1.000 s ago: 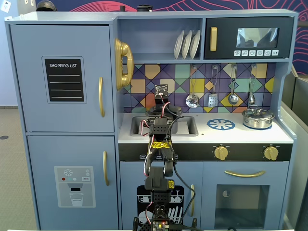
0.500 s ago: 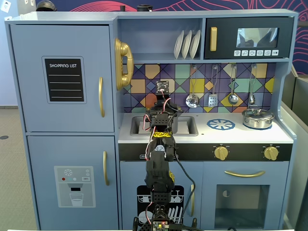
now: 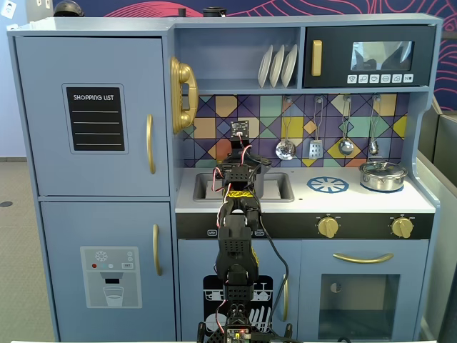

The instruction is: Take off the lid from the gray recipient and place it on the counter

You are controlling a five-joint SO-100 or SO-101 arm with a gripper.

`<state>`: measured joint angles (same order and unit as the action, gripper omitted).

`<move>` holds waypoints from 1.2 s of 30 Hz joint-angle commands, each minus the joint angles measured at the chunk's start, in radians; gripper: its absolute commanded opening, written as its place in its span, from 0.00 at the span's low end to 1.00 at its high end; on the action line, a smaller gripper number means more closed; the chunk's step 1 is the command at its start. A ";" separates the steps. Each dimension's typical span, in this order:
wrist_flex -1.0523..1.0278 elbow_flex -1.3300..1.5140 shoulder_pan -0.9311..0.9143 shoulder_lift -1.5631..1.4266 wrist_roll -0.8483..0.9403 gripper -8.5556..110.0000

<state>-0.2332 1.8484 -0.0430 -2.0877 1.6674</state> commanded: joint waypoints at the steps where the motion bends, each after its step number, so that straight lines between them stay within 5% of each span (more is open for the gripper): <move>1: 0.034 -0.078 0.008 0.000 -0.008 0.07; 14: 0.040 -0.163 -0.032 -0.069 0.043 0.07; 36: 0.242 0.212 -0.499 -0.212 0.018 0.07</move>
<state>-0.0736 2.0417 -0.5077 -2.2596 1.6966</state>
